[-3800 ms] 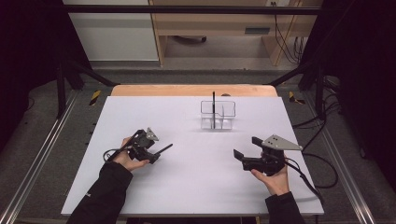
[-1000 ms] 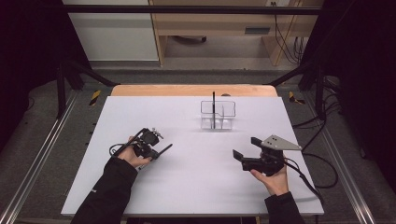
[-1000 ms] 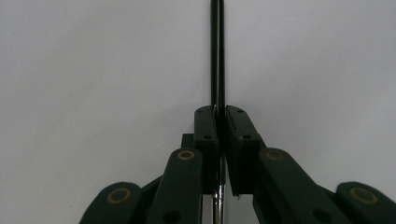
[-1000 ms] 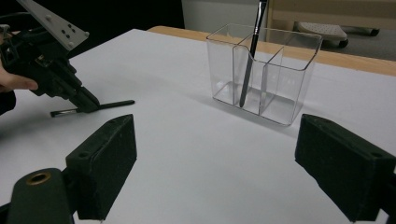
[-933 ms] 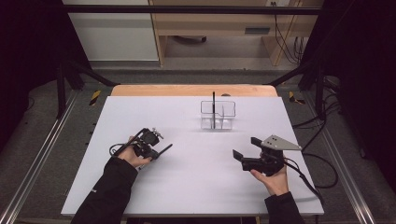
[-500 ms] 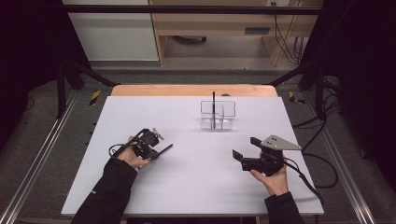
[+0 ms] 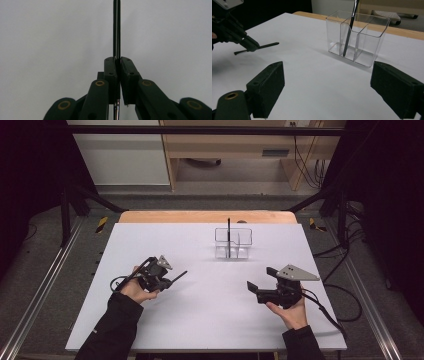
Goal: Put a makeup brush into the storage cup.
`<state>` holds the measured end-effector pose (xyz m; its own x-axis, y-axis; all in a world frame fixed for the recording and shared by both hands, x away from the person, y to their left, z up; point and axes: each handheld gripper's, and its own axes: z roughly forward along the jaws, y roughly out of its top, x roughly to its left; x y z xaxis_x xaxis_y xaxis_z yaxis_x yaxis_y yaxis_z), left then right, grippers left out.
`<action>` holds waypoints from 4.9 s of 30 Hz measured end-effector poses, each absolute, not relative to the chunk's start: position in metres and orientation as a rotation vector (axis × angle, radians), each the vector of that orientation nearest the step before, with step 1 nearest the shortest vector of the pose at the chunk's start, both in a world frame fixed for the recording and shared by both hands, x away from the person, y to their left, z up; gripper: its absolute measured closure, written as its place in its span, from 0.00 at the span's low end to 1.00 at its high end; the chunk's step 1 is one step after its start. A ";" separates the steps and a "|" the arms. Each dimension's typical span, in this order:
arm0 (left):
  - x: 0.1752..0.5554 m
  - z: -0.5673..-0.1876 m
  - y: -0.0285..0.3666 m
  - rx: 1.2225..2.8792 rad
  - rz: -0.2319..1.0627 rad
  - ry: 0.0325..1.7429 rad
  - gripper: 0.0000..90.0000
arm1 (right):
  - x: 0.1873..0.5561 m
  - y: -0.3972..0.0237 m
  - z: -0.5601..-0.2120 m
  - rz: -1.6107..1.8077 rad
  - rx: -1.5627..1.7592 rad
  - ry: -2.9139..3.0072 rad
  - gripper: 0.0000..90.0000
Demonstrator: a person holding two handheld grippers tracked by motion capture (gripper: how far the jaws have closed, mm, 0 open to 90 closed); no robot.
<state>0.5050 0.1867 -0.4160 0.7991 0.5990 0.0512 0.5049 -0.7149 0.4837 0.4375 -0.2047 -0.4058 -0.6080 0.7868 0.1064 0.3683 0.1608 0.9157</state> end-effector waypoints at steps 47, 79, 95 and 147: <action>0.465 -0.356 0.153 2.435 0.327 0.487 0.93 | 0.441 -0.140 -0.354 1.079 0.726 2.188 0.12; 0.461 -0.345 0.129 2.475 0.309 0.388 0.93 | 0.426 -0.105 -0.364 0.858 0.433 2.178 0.12; 0.460 -0.346 0.112 2.519 0.269 0.309 0.93 | 0.423 -0.096 -0.372 0.786 0.357 2.199 0.14; 0.457 -0.351 0.089 2.624 0.207 0.213 0.93 | 0.413 -0.072 -0.389 0.598 0.077 2.286 0.52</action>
<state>0.4569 0.0892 -0.3506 0.9763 0.1881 0.1075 0.1129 -0.8651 0.4887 0.4135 -0.0718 -0.3893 -0.7106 0.2313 -0.6644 -0.1239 0.8885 0.4418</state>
